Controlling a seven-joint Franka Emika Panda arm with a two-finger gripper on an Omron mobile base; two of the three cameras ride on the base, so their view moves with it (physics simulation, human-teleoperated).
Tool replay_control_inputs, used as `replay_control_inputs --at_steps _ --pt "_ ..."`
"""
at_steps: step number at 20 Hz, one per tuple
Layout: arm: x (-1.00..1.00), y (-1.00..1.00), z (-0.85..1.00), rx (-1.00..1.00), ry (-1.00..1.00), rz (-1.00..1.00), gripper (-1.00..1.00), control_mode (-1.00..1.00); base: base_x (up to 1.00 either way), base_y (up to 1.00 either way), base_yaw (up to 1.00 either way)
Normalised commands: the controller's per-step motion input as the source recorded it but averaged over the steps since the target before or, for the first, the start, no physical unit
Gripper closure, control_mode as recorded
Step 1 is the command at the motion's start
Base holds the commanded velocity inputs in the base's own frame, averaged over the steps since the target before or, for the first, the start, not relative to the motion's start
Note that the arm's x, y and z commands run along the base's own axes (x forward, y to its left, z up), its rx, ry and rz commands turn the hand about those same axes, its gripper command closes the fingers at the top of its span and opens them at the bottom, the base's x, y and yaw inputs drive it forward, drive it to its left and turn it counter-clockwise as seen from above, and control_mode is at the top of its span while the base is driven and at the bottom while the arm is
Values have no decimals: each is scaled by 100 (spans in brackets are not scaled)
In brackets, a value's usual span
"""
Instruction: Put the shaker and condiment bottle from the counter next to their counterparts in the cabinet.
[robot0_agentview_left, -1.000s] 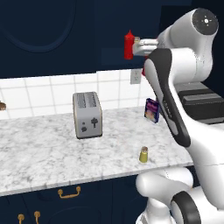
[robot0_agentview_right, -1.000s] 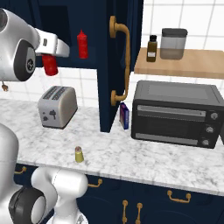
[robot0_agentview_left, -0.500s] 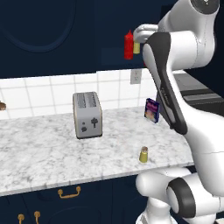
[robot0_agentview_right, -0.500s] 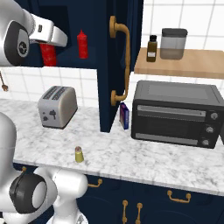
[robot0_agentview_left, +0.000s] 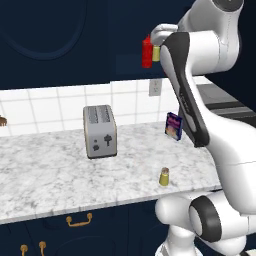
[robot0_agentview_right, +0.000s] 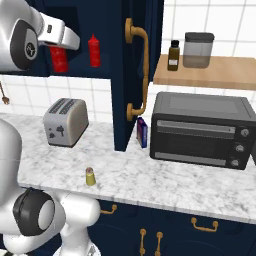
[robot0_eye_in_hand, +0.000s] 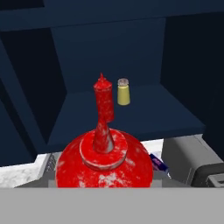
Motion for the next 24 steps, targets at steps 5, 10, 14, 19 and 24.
replay_control_inputs --at_steps 5,10,14,19,24 --pt "18 0 -15 0 -4 0 100 -100 0 0 0" --pt "20 0 -6 0 -2 0 100 -100 0 0 0" --pt "16 0 -2 0 0 0 100 -100 0 0 0" --pt "13 2 -2 0 0 0 100 -100 0 0 0" --pt "10 1 -7 0 -1 0 100 -100 0 0 0"
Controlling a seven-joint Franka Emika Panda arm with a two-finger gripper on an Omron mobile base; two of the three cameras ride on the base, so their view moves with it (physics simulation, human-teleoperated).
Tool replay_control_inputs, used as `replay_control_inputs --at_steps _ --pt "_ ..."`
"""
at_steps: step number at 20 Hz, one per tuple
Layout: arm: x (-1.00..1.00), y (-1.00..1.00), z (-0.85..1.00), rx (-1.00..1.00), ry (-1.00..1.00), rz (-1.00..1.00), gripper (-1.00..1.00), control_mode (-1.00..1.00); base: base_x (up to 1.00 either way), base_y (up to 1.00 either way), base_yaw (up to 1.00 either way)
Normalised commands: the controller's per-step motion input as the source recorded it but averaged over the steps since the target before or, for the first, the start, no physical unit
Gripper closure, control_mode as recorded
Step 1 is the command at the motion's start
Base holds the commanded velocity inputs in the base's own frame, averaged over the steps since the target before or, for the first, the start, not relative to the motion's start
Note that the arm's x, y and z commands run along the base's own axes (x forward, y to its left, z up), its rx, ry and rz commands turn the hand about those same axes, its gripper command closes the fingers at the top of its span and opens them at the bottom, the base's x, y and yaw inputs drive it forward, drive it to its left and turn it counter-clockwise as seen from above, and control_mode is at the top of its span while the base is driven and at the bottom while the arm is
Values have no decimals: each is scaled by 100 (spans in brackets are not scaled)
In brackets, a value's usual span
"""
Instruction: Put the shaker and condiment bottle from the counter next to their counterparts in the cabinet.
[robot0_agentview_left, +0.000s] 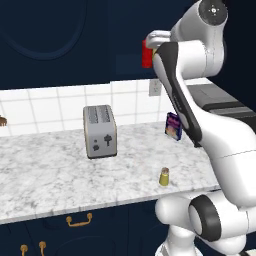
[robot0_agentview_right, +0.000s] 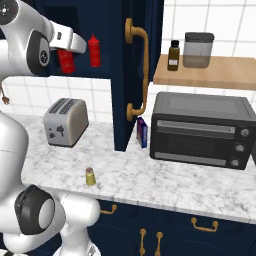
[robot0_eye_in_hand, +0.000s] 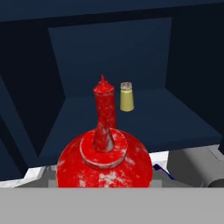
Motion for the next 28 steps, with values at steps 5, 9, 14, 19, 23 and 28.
replay_control_inputs --at_steps 5,9,14,19,23,28 --pt "21 4 -13 0 0 0 100 -100 0 0 0" --pt "25 3 -12 0 0 0 100 -100 0 0 0" --pt "18 0 -8 0 -2 0 100 -100 0 0 0" --pt "17 0 -7 0 -4 0 100 -100 0 0 0" --pt "17 0 -8 0 -4 0 100 -100 0 0 0" --pt "12 0 -7 0 -4 0 100 -100 0 0 0"
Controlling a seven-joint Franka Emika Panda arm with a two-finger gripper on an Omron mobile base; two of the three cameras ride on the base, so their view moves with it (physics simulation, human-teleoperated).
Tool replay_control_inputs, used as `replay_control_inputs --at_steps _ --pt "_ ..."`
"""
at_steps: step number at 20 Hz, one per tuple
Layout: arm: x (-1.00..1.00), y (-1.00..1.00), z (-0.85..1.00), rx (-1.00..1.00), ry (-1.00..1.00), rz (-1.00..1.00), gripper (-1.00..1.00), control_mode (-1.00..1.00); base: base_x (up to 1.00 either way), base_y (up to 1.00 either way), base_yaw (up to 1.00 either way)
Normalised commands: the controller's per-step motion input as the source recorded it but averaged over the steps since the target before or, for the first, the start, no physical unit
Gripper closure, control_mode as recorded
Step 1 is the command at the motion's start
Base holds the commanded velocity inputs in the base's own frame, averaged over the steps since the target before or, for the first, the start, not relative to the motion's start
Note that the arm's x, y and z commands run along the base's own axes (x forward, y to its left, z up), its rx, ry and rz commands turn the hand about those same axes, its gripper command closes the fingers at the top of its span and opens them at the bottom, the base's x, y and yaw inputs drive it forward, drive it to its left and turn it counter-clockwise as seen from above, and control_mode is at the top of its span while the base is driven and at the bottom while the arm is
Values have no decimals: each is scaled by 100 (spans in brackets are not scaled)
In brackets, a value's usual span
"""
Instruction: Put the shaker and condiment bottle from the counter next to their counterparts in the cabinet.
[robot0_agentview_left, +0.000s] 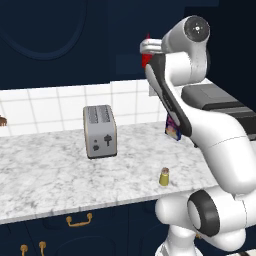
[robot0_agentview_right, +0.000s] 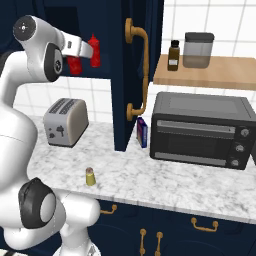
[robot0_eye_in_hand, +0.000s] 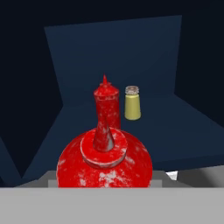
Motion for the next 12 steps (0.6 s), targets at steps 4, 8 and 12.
replay_control_inputs --at_steps 4,8,12 --pt "7 0 -6 0 -4 0 100 -100 0 0 0" --pt "10 0 -4 0 -3 0 100 -100 0 0 0" --pt "19 0 -1 0 0 0 100 -100 0 0 0"
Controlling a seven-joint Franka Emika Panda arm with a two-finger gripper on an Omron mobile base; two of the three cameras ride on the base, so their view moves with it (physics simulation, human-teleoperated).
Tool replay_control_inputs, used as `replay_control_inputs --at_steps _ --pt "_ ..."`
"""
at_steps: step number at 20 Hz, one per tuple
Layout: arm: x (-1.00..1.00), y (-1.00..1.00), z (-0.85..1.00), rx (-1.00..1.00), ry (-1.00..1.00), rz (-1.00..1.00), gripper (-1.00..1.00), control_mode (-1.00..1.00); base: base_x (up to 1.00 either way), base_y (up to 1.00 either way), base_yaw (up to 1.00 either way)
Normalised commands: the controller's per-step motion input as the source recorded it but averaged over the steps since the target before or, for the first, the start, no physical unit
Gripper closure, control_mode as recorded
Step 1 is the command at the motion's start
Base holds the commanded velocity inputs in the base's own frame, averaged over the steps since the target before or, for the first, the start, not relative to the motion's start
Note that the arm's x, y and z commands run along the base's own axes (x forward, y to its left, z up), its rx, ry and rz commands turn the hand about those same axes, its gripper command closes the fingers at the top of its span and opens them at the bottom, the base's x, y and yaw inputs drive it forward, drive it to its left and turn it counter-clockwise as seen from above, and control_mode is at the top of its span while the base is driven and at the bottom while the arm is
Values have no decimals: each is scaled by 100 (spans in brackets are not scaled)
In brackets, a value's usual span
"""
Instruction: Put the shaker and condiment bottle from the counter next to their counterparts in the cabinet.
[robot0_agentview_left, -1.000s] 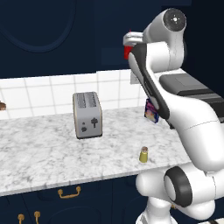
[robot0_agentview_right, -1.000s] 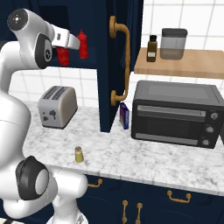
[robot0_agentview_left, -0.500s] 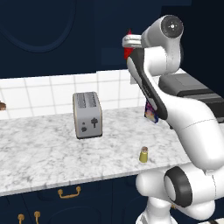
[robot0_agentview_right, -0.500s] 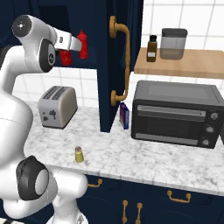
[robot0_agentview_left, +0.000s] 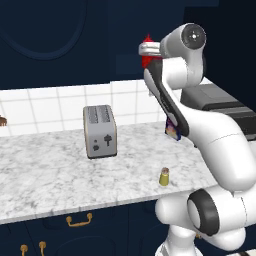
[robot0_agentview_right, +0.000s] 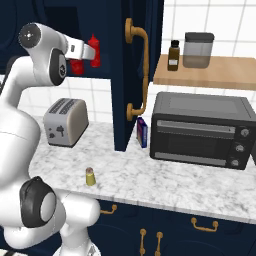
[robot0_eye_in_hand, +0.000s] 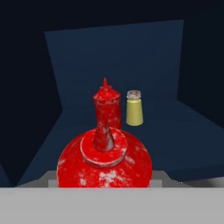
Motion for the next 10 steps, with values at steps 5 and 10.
replay_control_inputs --at_steps 5,10 --pt "20 0 0 0 0 0 100 -100 0 0 0" --pt "18 0 0 0 0 0 100 -100 0 0 0"
